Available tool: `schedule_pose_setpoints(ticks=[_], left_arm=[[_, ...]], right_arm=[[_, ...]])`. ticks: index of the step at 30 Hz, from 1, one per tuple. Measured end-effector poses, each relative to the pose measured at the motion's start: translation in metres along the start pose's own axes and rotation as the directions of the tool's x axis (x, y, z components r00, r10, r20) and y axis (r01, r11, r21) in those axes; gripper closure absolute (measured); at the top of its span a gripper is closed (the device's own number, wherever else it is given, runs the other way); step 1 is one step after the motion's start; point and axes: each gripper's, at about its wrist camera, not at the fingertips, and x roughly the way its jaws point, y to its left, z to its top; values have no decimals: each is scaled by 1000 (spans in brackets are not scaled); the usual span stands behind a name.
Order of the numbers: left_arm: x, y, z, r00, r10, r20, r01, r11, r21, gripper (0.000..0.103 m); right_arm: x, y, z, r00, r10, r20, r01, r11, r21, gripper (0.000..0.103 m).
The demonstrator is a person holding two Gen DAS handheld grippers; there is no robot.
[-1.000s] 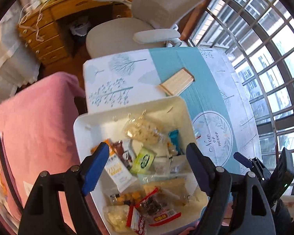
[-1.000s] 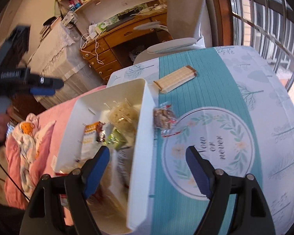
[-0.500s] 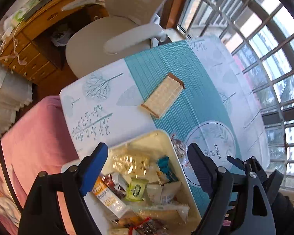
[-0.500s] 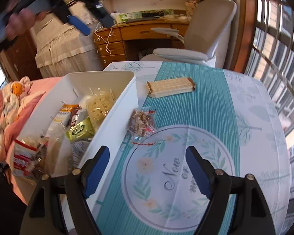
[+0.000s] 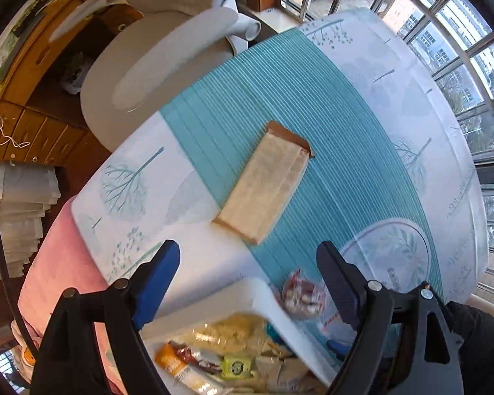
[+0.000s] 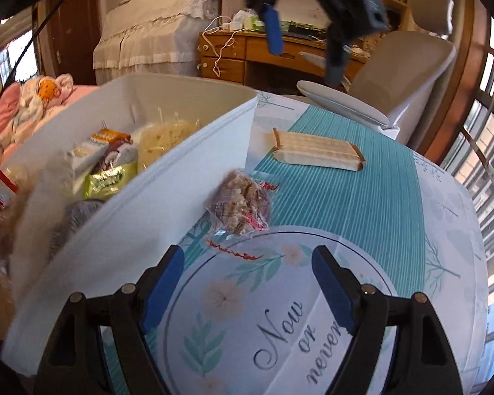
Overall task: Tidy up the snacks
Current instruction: 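Move left gripper to brown wafer bar while right gripper approaches small clear nut bag, then grasp wafer bar with left gripper while right gripper grasps nut bag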
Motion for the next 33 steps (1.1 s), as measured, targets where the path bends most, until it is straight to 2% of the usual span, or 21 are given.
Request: schedule_pose_setpoints(ticks=[9, 13, 18, 23, 27, 33], left_arm=[[57, -18, 26, 994, 0, -107, 3, 999, 32, 18], [73, -23, 32, 991, -5, -130, 10, 999, 40, 18], [85, -24, 36, 990, -8, -140, 11, 1000, 25, 18], [95, -25, 42, 989, -9, -146, 13, 1000, 24, 18], [103, -30, 47, 988, 3, -152, 1, 1000, 26, 19], [120, -30, 54, 985, 19, -169, -16, 1000, 19, 18]], right_arm=[[25, -1, 5, 1000, 26, -1, -26, 998, -59, 23], [33, 3, 8, 999, 33, 0, -33, 995, -90, 23], [41, 11, 12, 999, 47, -15, -48, 992, -114, 35], [46, 7, 16, 998, 63, -12, -64, 993, -99, 37], [47, 6, 18, 998, 61, -5, -61, 991, -116, 45], [48, 2, 21, 996, 89, -11, -90, 992, -87, 50]])
